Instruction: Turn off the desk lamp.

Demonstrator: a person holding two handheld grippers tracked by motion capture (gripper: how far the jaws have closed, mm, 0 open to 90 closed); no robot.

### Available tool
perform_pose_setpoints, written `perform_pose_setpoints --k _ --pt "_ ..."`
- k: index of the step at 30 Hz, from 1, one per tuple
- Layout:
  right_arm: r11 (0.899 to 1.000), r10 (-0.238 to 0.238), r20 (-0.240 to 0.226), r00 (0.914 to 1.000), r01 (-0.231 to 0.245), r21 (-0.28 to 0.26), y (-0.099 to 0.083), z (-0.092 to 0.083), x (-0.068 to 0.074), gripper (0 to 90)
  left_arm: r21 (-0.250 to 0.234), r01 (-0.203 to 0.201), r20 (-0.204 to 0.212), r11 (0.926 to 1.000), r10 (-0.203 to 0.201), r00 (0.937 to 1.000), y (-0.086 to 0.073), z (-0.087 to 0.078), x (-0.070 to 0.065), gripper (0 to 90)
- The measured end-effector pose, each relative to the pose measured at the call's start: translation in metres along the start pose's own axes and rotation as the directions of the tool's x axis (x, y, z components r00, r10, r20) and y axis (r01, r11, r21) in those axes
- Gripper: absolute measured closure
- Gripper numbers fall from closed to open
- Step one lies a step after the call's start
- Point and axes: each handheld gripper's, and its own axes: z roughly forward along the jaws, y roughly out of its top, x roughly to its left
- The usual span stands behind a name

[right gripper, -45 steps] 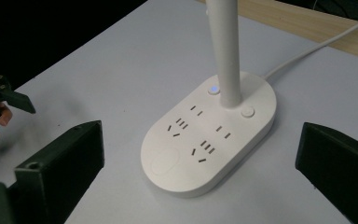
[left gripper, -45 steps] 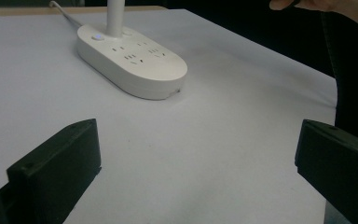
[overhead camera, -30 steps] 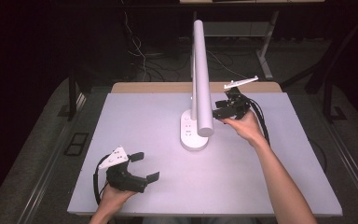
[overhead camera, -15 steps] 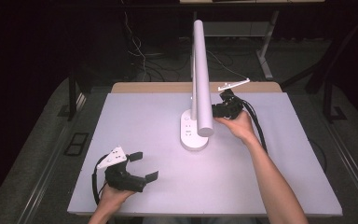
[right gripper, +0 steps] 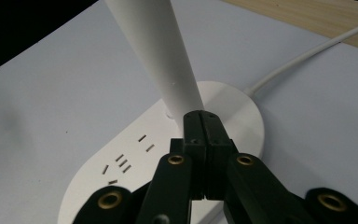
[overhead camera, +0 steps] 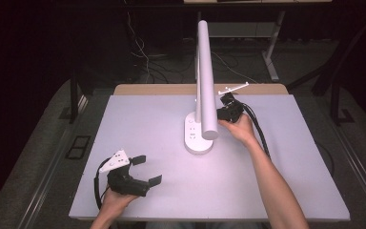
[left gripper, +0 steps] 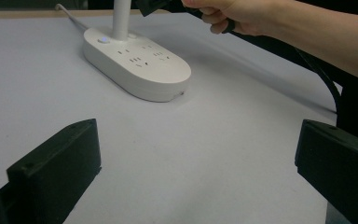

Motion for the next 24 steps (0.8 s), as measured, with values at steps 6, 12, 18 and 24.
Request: perform_pose_setpoints --k 6,12,18,24 --pt "1.000 0.023 0.005 0.9997 -0.023 0.007 -0.003 0.011 -0.004 90.0 -0.001 0.000 0.002 1.0000 0.000 1.0000 0.000 0.000 0.000 0.0" --pt "0.999 0.036 0.018 0.9992 -0.037 0.024 -0.009 0.021 -0.012 90.0 -0.003 0.000 0.003 1.0000 0.000 1.0000 0.000 -0.001 0.001 0.0" --pt "0.998 0.051 0.013 0.9986 -0.052 0.037 -0.011 0.027 -0.014 90.0 0.000 -0.001 0.005 1.0000 0.001 1.0000 0.000 0.000 0.001 0.0" --pt "0.998 0.060 0.012 0.9981 -0.061 0.034 -0.012 0.027 -0.017 90.0 0.001 -0.003 0.007 1.0000 0.002 1.0000 0.000 0.000 0.000 0.0"
